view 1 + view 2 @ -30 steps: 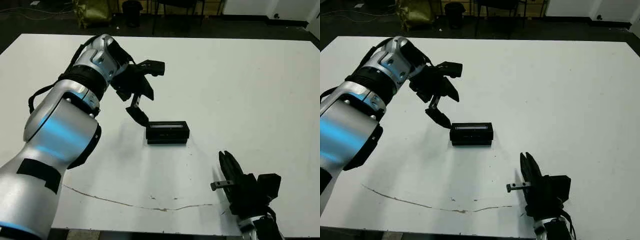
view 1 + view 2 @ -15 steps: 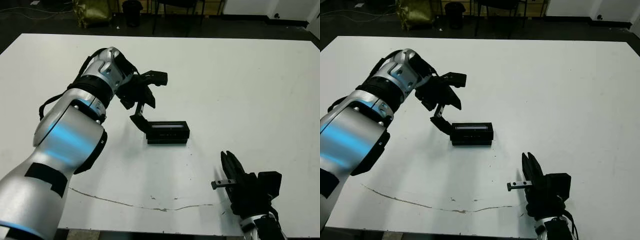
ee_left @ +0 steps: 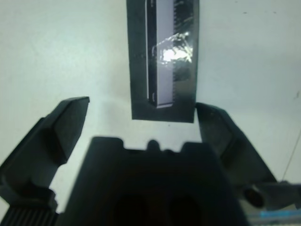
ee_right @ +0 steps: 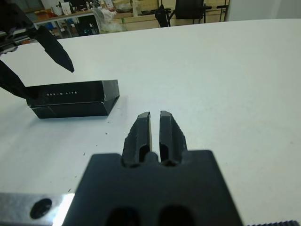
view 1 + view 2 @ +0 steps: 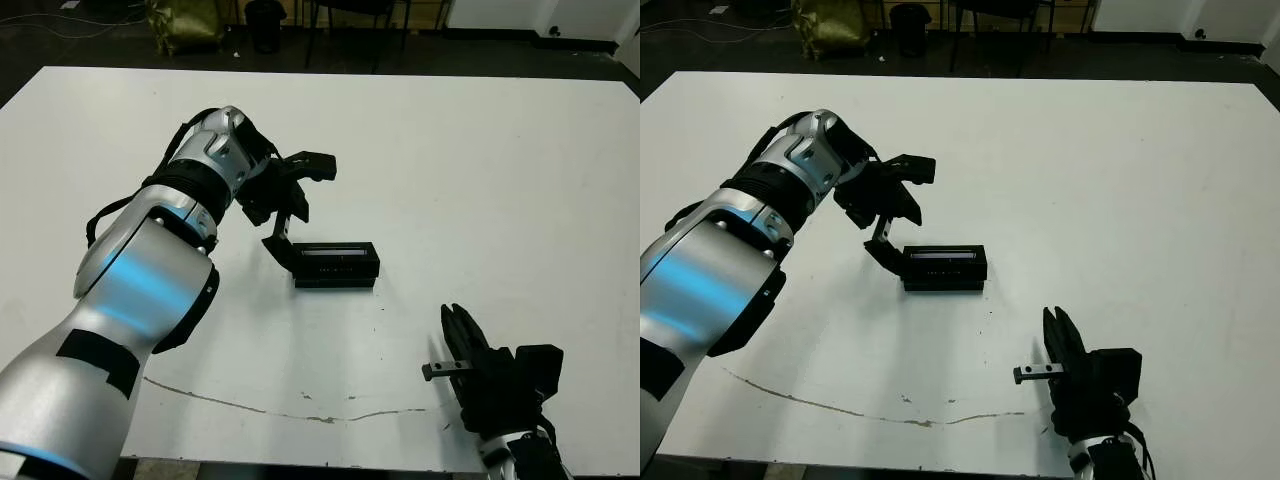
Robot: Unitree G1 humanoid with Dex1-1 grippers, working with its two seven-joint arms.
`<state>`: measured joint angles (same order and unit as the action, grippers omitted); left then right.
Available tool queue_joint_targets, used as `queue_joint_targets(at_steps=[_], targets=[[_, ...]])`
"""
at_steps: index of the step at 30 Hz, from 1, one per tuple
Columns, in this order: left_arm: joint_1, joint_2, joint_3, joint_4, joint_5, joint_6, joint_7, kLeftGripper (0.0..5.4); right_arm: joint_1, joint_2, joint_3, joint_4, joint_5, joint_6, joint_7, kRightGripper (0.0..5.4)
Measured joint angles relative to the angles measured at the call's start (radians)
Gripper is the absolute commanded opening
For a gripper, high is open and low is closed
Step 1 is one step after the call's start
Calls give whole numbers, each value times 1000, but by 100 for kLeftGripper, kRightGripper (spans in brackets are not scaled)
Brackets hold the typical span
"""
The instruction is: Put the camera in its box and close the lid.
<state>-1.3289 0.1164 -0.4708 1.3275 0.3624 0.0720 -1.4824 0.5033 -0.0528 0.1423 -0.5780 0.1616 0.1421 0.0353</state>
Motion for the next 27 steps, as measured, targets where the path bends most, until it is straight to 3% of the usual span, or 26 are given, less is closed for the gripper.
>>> queue_joint_targets(at_steps=[6, 12, 27], targets=[[3, 0, 0, 2, 10, 1, -3, 538, 2, 1, 1, -1, -1, -3, -6, 0], [7, -2, 6, 3, 20, -1, -15, 538, 2, 1, 0, 28, 0, -52, 4, 0], [30, -3, 10, 2, 33, -19, -35, 538, 12, 1, 16, -8, -18, -19, -18, 0]])
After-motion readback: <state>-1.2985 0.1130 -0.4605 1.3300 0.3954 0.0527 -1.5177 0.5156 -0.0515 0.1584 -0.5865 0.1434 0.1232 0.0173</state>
